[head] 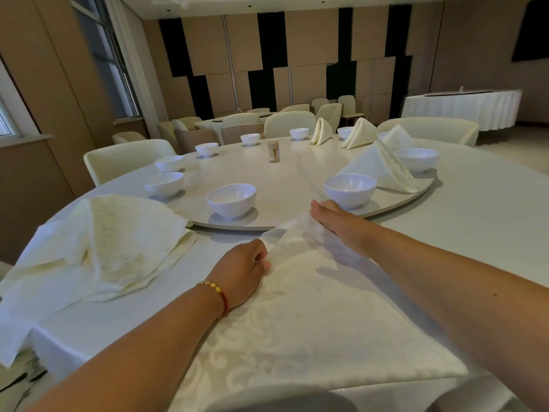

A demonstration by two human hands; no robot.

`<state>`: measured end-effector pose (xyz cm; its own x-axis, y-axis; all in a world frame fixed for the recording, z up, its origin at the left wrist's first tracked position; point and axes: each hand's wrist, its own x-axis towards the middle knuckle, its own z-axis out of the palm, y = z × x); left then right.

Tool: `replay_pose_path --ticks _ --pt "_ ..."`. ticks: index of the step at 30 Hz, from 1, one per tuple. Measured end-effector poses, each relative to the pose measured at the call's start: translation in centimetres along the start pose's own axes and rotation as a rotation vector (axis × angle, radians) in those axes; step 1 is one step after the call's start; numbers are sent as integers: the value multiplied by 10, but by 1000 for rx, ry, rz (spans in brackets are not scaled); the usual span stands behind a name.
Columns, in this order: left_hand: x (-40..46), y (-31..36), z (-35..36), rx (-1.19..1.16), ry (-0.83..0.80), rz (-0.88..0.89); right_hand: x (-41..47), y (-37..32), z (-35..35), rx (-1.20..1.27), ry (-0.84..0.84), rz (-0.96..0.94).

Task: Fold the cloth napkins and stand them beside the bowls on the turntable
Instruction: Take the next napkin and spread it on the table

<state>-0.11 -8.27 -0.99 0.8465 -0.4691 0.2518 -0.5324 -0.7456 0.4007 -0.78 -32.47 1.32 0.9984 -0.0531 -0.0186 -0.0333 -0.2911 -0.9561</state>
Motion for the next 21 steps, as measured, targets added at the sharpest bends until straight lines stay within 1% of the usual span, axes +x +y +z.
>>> replay_pose_path --ticks 2,3,7,10,11,15,18,21 --pt "7 -3 2 15 19 -20 2 -1 -2 -10 12 -104" --pt "10 -3 2 30 29 -39 1 -3 -2 -13 12 -124" --pt "20 1 5 73 29 -100 3 -5 -10 -149 26 -119" --pt "18 11 11 85 53 -56 1 -3 -17 -215 8 -108" --pt "14 14 12 81 53 -40 0 -2 -18 -277 12 -119" --pt "-2 20 14 18 7 -3 -1 4 -19 -455 15 -155" --pt "-5 23 12 -2 -13 -21 -1 8 -18 -534 88 -176" --pt "0 25 13 8 -13 -74 0 10 -16 -550 197 -195"
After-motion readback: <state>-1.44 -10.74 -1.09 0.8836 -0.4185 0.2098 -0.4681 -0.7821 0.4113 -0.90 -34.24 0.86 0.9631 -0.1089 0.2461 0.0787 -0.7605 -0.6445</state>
